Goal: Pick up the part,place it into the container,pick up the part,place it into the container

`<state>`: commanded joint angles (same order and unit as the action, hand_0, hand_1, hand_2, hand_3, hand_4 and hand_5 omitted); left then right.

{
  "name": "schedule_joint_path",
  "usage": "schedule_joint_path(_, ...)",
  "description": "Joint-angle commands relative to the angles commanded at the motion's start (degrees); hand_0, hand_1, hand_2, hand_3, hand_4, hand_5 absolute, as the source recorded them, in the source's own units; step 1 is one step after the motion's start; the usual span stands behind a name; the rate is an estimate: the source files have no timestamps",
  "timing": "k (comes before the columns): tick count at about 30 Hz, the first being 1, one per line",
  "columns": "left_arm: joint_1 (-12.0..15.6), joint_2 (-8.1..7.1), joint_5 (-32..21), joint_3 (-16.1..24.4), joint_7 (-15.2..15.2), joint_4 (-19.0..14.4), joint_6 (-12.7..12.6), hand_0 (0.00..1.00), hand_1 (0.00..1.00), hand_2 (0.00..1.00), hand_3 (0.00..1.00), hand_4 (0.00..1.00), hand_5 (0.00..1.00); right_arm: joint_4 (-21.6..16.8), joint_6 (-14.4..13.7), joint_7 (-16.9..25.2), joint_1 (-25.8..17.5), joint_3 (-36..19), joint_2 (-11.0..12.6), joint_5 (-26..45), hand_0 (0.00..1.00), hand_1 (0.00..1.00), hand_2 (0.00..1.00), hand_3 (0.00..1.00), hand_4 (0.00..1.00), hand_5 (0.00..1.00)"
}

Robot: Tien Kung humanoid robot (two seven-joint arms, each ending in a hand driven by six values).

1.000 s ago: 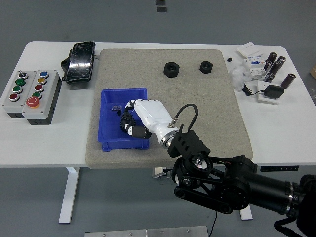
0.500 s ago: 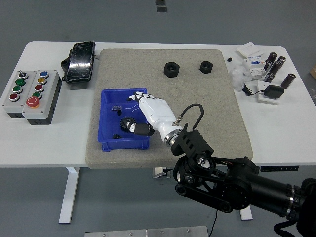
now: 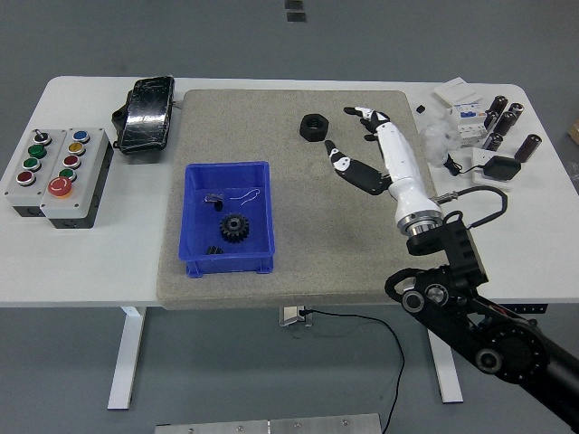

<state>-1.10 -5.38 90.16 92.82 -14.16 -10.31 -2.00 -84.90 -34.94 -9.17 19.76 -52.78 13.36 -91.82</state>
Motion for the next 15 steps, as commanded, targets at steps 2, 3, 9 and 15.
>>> schedule_joint_path(2, 0.0, -0.08, 0.1, 0.0, 0.1, 0.0, 0.0, 0.661, 0.624, 0.548, 0.602, 0.708, 0.382, -0.2, 0.8, 3.5, -2.7, -4.1, 0.5, 3.5, 0.672, 0.759, 0.781, 0.717, 0.675, 0.321)
schedule_joint_path(3, -0.1, -0.11, 0.1, -0.1, 0.1, 0.0, 0.0, 0.661, 0.626, 0.548, 0.601, 0.708, 0.383, -0.1, 1.2, 5.1, -3.9, -5.9, 0.6, 5.3, 0.666, 0.734, 0.764, 0.702, 0.704, 0.333)
schedule_joint_path(9, 0.1, -0.22, 0.2, -0.2, 0.2, 0.0, 0.1, 0.661, 0.626, 0.548, 0.601, 0.707, 0.379, 3.1, 3.8, 15.8, -10.9, -15.6, 0.3, 17.5, 0.666, 0.713, 0.743, 0.685, 0.715, 0.339)
schedule_joint_path(15, 0.1, -0.51, 0.7, 0.0, 0.1, 0.0, 0.2, 0.661, 0.627, 0.548, 0.601, 0.705, 0.375, 5.2, 4.9, 25.0, -12.6, -23.8, -1.1, 27.8, 0.667, 0.704, 0.738, 0.681, 0.723, 0.348)
